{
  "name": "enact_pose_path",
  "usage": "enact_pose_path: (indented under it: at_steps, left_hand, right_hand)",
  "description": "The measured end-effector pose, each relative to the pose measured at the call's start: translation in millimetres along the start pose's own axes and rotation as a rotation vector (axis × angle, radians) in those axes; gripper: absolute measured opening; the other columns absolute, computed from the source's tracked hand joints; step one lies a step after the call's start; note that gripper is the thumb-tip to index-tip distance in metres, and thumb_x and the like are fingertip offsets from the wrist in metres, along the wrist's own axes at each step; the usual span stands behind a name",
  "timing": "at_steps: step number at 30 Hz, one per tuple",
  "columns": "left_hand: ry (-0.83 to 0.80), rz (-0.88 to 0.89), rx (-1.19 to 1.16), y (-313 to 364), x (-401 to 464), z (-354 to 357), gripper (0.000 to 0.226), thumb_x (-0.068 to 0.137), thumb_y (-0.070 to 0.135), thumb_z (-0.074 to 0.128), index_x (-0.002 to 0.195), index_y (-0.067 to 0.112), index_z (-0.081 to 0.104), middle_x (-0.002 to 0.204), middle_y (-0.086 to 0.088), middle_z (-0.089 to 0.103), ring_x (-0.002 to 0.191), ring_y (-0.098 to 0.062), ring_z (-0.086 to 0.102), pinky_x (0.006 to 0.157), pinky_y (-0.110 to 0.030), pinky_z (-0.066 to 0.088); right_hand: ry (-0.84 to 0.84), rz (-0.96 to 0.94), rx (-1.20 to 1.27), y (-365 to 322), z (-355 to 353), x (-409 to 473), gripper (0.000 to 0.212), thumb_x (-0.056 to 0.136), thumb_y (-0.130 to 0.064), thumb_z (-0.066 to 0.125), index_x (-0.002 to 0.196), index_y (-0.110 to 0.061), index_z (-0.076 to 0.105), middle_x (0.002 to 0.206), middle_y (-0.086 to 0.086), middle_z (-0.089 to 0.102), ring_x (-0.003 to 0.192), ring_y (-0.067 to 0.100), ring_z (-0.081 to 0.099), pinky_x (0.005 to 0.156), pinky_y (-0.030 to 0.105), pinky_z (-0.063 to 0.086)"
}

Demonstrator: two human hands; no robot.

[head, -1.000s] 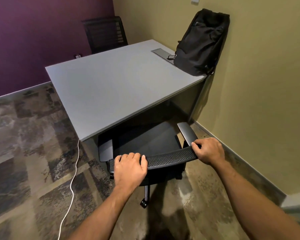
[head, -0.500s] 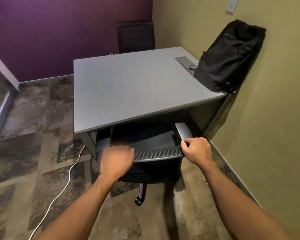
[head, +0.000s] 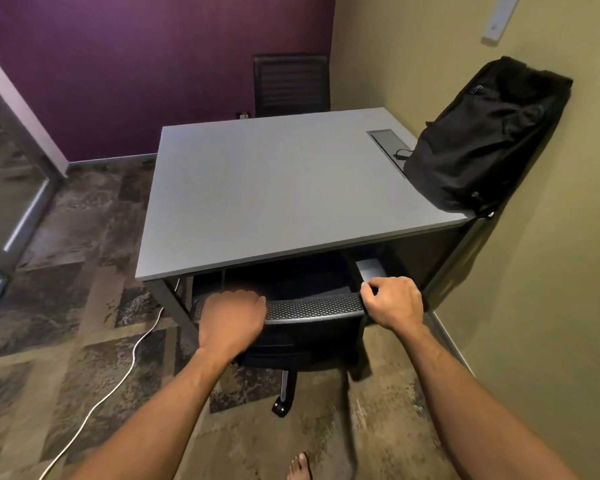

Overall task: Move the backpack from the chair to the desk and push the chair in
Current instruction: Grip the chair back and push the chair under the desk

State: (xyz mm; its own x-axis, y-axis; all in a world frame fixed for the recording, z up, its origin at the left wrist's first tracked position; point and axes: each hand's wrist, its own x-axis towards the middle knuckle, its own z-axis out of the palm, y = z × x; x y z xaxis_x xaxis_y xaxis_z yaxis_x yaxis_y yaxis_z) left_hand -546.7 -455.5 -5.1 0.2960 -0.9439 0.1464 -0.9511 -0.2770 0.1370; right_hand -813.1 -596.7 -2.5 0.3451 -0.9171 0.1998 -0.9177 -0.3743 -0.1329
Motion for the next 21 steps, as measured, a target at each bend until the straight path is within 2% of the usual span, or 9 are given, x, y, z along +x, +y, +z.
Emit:
enact_pose_path:
  at_steps: [3, 8, 12, 16, 21]
  left_hand:
    - [0.003, -0.011, -0.007, 8, 20, 5, 0.043, 0.095, 0.046, 0.027, 0.073, 0.028, 0.06, 0.067, 0.007, 0.058, 0.068, -0.016, 0.058, 0.079, -0.039, 0.042]
    - [-0.012, -0.033, -0.011, 23, 57, 13, 0.041, 0.095, 0.048, 0.024, 0.069, 0.03, 0.049, 0.065, 0.01, 0.047, 0.066, -0.016, 0.053, 0.081, -0.041, 0.042]
    - [0.009, -0.051, -0.024, 32, 83, 22, 0.039, 0.095, 0.047, 0.026, 0.067, 0.031, 0.046, 0.066, 0.01, 0.05, 0.067, -0.016, 0.054, 0.08, -0.041, 0.041]
    - [-0.014, -0.078, -0.02, 39, 106, 29, 0.043, 0.095, 0.047, 0.027, 0.068, 0.028, 0.054, 0.071, 0.008, 0.06, 0.071, -0.017, 0.059, 0.08, -0.04, 0.04]
    - [-0.026, -0.115, -0.034, 51, 132, 32, 0.048, 0.094, 0.049, 0.024, 0.073, 0.027, 0.061, 0.075, 0.007, 0.066, 0.073, -0.017, 0.06, 0.081, -0.04, 0.042]
  right_hand:
    - [-0.025, -0.007, 0.025, 10, 5, 24, 0.053, 0.084, -0.05, 0.029, 0.065, -0.017, 0.066, 0.062, 0.005, 0.066, 0.066, 0.027, 0.061, 0.068, 0.035, 0.044]
    - [-0.056, -0.02, 0.031, 28, 11, 67, 0.052, 0.086, -0.05, 0.03, 0.062, -0.018, 0.064, 0.056, -0.001, 0.06, 0.059, 0.02, 0.057, 0.068, 0.036, 0.05]
    - [-0.054, -0.042, 0.023, 40, 17, 99, 0.053, 0.086, -0.05, 0.029, 0.062, -0.019, 0.063, 0.051, -0.006, 0.055, 0.052, 0.014, 0.051, 0.064, 0.033, 0.043]
    - [-0.063, -0.055, 0.01, 51, 23, 125, 0.052, 0.088, -0.051, 0.031, 0.056, -0.018, 0.058, 0.046, -0.006, 0.05, 0.048, 0.013, 0.048, 0.06, 0.032, 0.038]
    - [-0.088, -0.058, 0.01, 65, 28, 157, 0.053, 0.088, -0.051, 0.034, 0.052, -0.018, 0.055, 0.044, -0.006, 0.05, 0.047, 0.012, 0.049, 0.06, 0.035, 0.05]
